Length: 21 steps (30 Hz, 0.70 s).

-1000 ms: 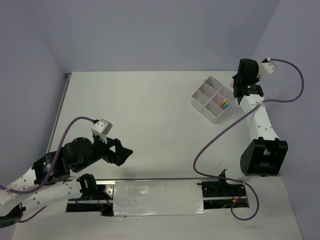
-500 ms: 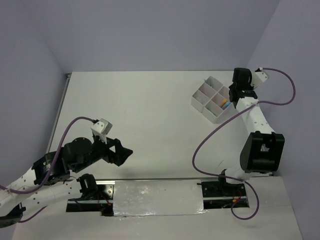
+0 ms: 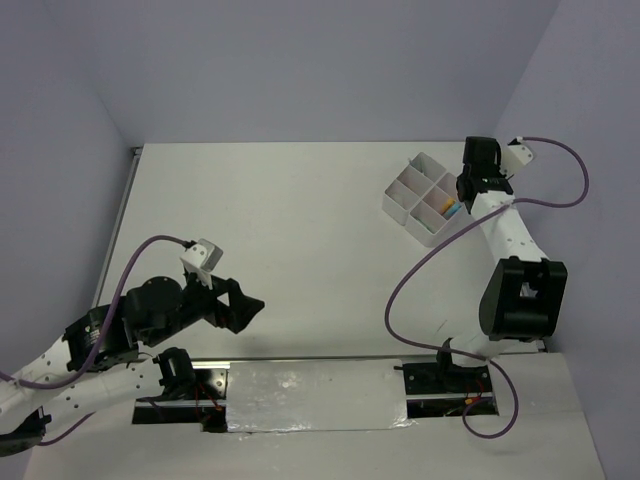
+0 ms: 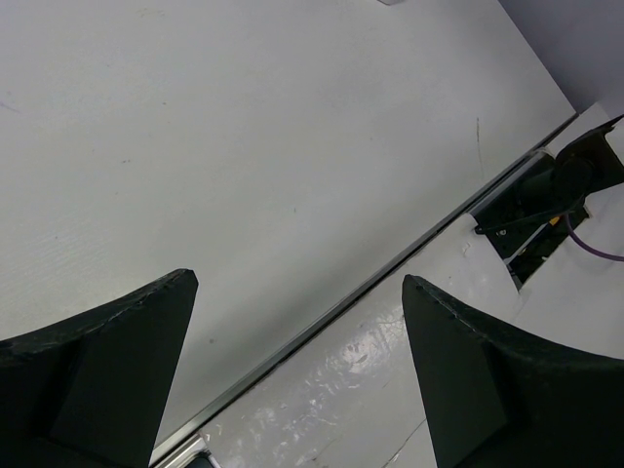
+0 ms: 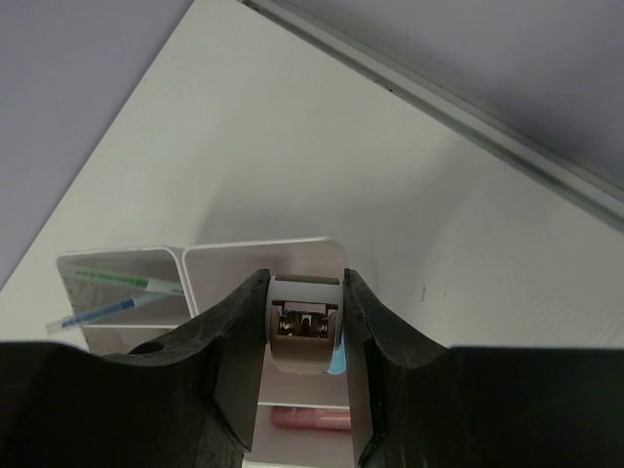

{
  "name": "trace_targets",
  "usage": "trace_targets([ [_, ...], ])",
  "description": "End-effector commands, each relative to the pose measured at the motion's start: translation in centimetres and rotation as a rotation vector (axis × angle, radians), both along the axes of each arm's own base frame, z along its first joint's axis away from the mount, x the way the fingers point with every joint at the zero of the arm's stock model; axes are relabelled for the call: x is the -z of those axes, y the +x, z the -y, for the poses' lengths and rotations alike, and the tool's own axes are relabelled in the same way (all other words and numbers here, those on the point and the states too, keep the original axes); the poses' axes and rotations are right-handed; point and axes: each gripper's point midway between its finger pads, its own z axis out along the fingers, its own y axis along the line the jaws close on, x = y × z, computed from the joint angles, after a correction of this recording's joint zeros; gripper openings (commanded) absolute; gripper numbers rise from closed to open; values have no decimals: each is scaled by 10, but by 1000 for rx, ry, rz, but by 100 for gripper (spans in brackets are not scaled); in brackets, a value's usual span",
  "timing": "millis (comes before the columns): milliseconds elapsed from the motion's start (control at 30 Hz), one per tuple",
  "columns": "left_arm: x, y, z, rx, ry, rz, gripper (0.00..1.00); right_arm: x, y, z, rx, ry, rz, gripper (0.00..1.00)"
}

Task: Sort the stationery into containers
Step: Place the stapler in the storage box.

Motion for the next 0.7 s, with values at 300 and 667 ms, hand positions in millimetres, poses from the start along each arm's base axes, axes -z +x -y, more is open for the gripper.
trace_targets([
  [300, -11, 0, 1, 3, -49, 29, 99, -14, 20, 0, -16, 6, 61, 5],
  [667, -13, -1, 2, 12, -58, 32, 99, -5, 27, 2, -12, 5, 52, 16],
])
